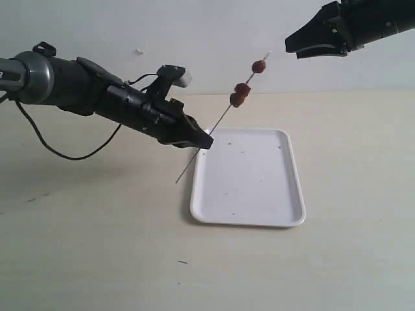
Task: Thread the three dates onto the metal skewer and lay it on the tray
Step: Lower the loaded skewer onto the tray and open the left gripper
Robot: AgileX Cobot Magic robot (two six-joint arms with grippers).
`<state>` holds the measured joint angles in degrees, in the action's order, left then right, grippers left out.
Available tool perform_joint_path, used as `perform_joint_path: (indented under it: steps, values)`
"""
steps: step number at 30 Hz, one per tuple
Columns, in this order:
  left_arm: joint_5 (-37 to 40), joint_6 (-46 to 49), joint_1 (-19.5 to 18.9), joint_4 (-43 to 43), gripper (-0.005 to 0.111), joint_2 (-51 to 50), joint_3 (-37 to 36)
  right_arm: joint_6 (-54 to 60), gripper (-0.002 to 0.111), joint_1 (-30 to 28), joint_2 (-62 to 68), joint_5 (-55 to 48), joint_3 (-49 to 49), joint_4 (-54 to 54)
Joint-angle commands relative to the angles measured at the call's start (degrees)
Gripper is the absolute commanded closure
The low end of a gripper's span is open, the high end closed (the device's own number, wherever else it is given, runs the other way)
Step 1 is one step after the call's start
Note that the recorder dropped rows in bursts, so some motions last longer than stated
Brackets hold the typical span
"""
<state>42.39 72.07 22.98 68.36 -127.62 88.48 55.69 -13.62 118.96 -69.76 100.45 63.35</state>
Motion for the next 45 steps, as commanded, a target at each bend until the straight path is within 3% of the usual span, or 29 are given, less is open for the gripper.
perform_joint_path:
  steps: [1, 3, 6, 12, 17, 29, 32, 36, 45]
  values:
    - [2.59, -22.03, 0.37, 2.21, 0.107, 0.95, 0.32, 3.02, 0.094, -0.07, 0.38, -0.2, -0.26, -0.65]
    - [5.32, -24.45, 0.62, 2.11, 0.107, 0.51, 0.32, 4.3, 0.108, -0.07, 0.86, -0.2, -1.77, -1.07]
    - [8.42, -24.56, 1.35, 3.69, 0.107, -1.02, 0.32, 8.47, 0.108, -0.2, 0.81, 1.48, -6.02, 0.05]
    - [8.12, -24.56, 3.72, 14.89, 0.107, -5.3, 0.32, 18.02, 0.108, -0.2, -2.22, 22.34, -15.3, 7.08]
    - [5.39, -22.66, 4.56, 21.01, 0.107, -7.68, 0.32, 19.27, 0.108, -0.07, -7.37, 29.06, -19.54, 8.97]
    - [5.22, -25.17, 5.06, 20.13, 0.106, -9.92, 0.32, 20.96, 0.108, 1.49, -12.96, 19.95, -20.23, 10.43]
    - [5.22, -25.17, 5.06, 19.73, 0.096, -9.72, 0.32, 21.24, 0.108, 1.99, -12.96, 20.31, -20.23, 10.55]
    - [5.69, -26.37, 5.06, 19.48, 0.072, -9.45, 0.32, 21.63, 0.108, 2.32, -12.96, 19.31, -20.23, 11.22]
    - [6.83, -26.25, 4.82, 19.65, 0.067, -8.47, 0.32, 21.77, 0.108, 2.32, -12.96, 18.68, -20.23, 11.49]
